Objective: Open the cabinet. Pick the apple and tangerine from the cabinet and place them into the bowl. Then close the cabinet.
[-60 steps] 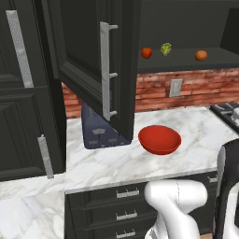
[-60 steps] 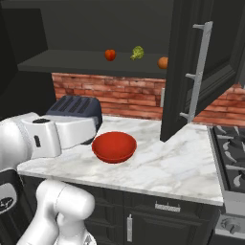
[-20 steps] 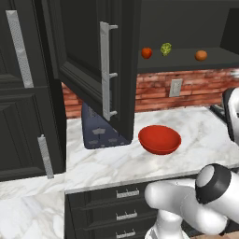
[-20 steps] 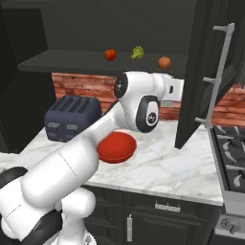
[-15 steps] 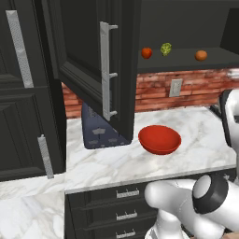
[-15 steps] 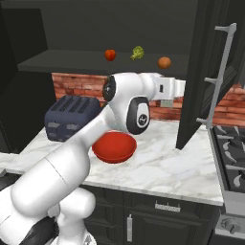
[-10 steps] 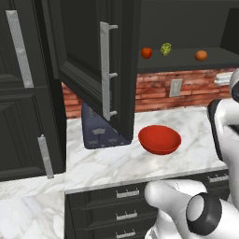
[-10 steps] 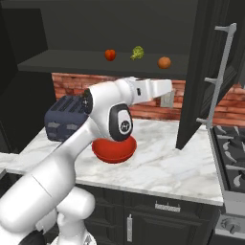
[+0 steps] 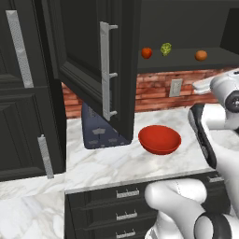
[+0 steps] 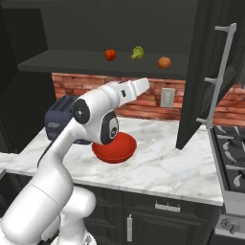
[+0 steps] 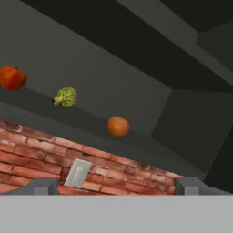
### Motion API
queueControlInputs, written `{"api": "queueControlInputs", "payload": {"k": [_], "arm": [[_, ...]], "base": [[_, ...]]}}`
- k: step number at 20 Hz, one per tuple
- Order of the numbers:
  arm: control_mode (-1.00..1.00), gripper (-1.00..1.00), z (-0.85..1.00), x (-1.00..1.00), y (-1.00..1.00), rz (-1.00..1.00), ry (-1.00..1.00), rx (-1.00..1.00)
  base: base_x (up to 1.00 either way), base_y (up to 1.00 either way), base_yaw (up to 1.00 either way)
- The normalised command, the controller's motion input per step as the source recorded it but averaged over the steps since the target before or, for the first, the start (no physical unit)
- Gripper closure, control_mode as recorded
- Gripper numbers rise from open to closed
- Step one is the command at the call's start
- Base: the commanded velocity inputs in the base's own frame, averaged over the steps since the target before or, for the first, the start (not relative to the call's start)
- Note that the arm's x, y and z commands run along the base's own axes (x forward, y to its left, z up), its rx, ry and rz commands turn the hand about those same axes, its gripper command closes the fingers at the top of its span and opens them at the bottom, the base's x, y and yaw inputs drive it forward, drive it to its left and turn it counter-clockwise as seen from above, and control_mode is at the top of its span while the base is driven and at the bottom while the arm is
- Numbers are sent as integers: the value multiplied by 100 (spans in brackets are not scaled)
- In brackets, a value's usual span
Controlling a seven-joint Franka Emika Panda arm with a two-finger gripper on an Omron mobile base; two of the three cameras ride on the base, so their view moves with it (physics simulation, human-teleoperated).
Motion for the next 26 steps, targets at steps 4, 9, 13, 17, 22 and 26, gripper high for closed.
{"api": "queueControlInputs", "payload": {"k": [4, 9, 13, 17, 22, 26], "arm": [[-100, -100, 49, 24, 1, 12, 17, 0], [-100, -100, 46, 12, 0, 0, 12, 0], [-100, -100, 0, 2, 0, -2, 5, 0], [-100, -100, 0, 9, 0, -17, 21, 2], [-100, -100, 0, 3, 0, -18, 12, 11], [-100, -100, 0, 0, -2, -8, 2, 18]], "base": [[0, 0, 0], [0, 0, 0], [0, 0, 0], [0, 0, 0], [0, 0, 0], [0, 0, 0]]}}
